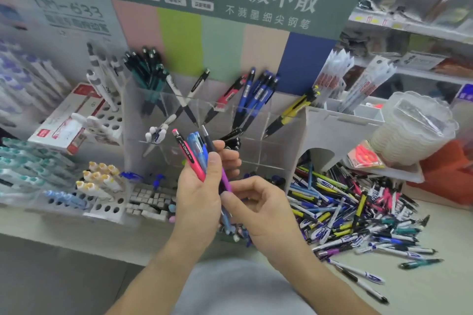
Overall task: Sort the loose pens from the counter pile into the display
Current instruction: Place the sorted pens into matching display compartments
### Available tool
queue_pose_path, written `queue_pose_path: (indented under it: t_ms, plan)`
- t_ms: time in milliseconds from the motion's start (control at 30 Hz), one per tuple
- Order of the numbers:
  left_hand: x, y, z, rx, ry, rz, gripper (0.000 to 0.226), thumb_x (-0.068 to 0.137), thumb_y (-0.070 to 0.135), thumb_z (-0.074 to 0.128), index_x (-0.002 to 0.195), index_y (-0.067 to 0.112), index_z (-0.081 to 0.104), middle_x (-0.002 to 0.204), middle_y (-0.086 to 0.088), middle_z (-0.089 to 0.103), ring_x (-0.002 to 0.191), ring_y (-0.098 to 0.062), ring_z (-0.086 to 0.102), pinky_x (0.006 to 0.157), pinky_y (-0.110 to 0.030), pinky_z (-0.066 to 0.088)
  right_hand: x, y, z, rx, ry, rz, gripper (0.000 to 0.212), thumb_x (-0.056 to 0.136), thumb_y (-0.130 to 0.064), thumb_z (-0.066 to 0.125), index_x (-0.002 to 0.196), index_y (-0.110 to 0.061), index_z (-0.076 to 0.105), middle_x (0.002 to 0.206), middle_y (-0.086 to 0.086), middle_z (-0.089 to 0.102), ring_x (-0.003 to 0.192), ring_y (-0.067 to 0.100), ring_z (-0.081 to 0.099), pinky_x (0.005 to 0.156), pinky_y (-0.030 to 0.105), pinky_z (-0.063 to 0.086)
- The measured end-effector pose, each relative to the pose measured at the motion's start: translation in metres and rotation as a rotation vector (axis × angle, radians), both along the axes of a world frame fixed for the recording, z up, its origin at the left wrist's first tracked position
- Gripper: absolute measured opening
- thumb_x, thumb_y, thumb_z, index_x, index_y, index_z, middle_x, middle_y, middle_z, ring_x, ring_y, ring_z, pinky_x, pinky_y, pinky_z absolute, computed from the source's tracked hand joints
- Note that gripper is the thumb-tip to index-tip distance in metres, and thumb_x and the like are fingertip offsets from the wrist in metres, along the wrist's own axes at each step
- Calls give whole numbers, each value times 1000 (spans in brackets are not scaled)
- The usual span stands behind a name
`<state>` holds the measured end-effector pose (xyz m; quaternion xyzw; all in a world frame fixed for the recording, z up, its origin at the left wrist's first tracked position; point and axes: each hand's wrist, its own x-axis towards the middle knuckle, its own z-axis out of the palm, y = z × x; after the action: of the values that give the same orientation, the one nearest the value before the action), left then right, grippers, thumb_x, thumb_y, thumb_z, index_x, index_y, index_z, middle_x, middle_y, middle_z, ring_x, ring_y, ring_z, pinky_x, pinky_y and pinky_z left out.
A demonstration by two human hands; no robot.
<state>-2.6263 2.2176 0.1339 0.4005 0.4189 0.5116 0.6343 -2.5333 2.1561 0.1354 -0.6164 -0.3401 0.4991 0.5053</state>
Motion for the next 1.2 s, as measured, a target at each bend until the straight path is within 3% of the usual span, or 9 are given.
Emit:
queue_pose_path:
  t_ms: [100,200,267,400,567,867,967,1067,1200]
  plan:
    - [2,2,0,61,97,-9,33,94,39,46,113,17,62,92,-3,74,90,-24,72,85,-45,57,8,-1,4,124,-120,-112,10,88,-10,77,95,-15,73,89,2,77,84,21,73,79,36,60]
    - [0,6,2,59,122,-4,25,100,36,43,104,17,60,76,-6,66,60,-23,63,55,-39,55,22,2,16,181,-51,-149,10,90,-8,72,100,-11,72,85,7,76,76,22,74,70,30,60]
    - [0,9,4,9,106,-40,24,103,36,43,94,18,58,66,-3,50,43,-16,40,39,-26,35,31,4,23,193,10,-160,13,91,-7,70,103,-9,71,82,9,74,73,24,73,69,30,60]
    - [-6,14,12,-196,-63,-187,55,85,64,46,95,12,58,62,0,35,41,-10,21,41,-25,10,55,7,36,298,64,-369,11,93,-8,66,102,-11,71,78,9,73,70,21,71,72,30,62]
    - [-14,17,15,-318,-208,-344,53,99,57,30,86,12,54,65,0,34,43,-10,23,42,-26,11,92,10,34,381,-476,-423,14,92,-8,70,97,-21,70,79,3,71,67,16,69,66,24,56]
    - [-3,23,27,59,166,-386,38,97,42,46,86,5,43,62,-2,40,49,-15,30,46,-30,26,99,26,3,333,-925,-365,26,82,-18,83,98,-18,62,79,-6,55,66,9,53,64,25,48]
    - [1,26,33,160,258,-388,39,95,41,49,90,3,46,61,-2,43,49,-14,33,44,-24,29,89,26,21,456,-811,-380,24,87,-23,78,104,-19,62,76,-3,55,62,14,52,60,21,44]
    - [7,32,38,271,320,-412,32,95,40,49,91,9,49,59,0,45,47,-11,35,44,-20,32,75,39,45,382,-375,-56,23,94,-33,68,113,-22,62,77,-4,64,62,13,60,60,27,52]
    - [7,43,40,284,361,-336,38,92,51,49,97,13,55,64,0,51,55,-16,42,48,-25,35,73,64,61,448,-222,-25,8,99,-16,62,104,-10,64,72,-2,67,57,12,62,55,25,53]
